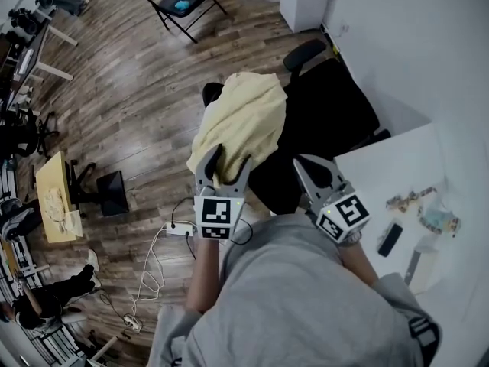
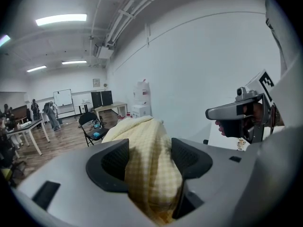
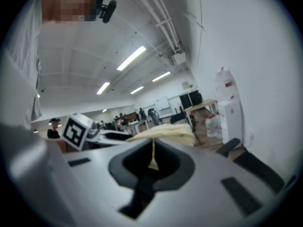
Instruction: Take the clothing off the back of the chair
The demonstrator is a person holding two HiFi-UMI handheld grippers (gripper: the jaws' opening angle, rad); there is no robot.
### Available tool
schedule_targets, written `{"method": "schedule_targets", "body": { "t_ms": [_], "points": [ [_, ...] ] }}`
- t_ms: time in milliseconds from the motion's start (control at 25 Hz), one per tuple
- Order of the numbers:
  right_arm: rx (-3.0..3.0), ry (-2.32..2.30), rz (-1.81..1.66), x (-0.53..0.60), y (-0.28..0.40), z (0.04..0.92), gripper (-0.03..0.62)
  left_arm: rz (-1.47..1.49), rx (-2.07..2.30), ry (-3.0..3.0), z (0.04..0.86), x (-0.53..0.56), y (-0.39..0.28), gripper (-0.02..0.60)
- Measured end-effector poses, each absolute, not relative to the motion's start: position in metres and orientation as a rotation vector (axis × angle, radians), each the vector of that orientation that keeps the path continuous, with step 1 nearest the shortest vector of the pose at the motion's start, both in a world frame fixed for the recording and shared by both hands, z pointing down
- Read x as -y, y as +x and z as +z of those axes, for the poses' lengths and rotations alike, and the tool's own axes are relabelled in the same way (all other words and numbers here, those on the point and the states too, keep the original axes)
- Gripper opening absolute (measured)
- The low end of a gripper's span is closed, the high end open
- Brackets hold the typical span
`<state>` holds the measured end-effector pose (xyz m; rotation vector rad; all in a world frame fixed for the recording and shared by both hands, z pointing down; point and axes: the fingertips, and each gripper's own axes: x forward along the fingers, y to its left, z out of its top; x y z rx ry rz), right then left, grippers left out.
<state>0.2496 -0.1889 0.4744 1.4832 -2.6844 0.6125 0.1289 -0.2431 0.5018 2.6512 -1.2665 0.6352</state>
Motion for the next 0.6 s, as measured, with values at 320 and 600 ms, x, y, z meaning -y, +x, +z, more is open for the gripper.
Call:
{"method": "schedule_targets", "body": {
  "t_ms": [320,600],
  "points": [
    [2.707,1.460,0.622,0.194,0.256,0.478,0.035,0.646,1.299,2.587,0.512,0.246,0.128,0.282],
    [2.715,1.418,0.626,0.196,0.252,0.483,0.035,0.623,1.332,2.547,0.516,0.248,0.124,0.201]
  ]
}}
